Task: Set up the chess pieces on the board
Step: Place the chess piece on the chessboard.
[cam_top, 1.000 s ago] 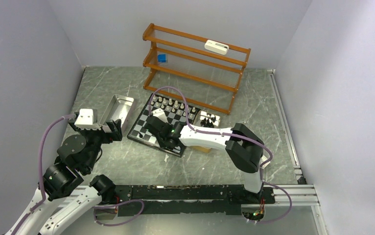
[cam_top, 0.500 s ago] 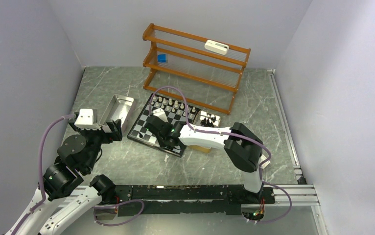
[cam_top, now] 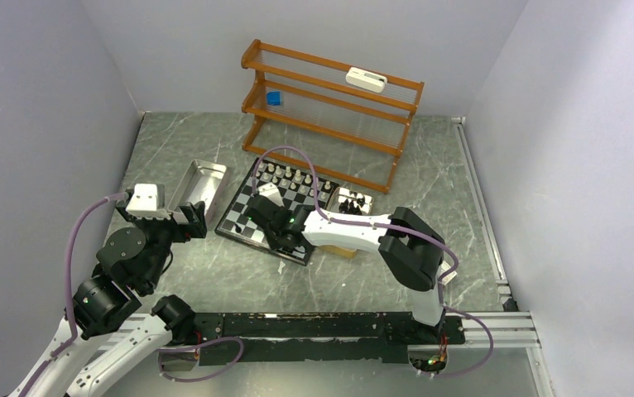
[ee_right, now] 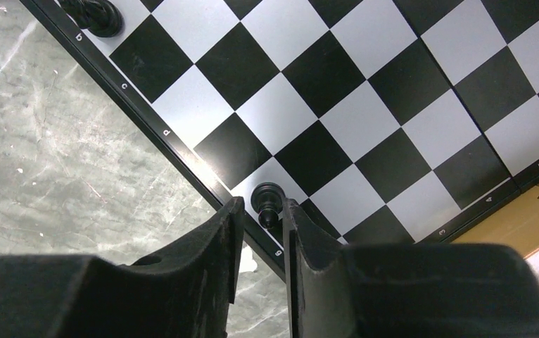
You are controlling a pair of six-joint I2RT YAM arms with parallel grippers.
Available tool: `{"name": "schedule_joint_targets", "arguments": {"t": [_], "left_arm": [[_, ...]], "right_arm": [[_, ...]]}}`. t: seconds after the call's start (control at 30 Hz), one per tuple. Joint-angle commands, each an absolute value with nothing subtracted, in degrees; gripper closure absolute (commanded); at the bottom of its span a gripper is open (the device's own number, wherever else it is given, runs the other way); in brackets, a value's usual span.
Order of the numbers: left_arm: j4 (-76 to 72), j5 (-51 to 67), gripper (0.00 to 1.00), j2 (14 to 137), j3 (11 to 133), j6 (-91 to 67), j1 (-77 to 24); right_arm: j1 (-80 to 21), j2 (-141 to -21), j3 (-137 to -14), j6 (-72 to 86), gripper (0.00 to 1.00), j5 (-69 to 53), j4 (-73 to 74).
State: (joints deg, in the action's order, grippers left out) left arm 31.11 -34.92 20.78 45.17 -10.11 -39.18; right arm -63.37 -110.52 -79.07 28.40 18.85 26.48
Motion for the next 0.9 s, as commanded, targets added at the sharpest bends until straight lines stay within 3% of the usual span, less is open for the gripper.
{"name": "schedule_joint_targets", "arguments": {"t": [0.0,0.33,0.87], "left_arm": [[30.15,-35.82,0.03,20.79,45.44,-9.94,-39.28],[29.62,-32.55,0.02,22.83,45.51,-9.62,-39.26],[30.60,-16.13,0.03,35.57,46.13,-10.76,-39.25]], "right_arm": [[-62.91,-109.01,-79.61,28.85,0.68,20.31,27.23],[-59.34,-101.54,-77.43,27.16,0.58,22.22,27.15],[-43.22,-84.99,-62.85,23.24,0.66,22.23,25.31]]}}
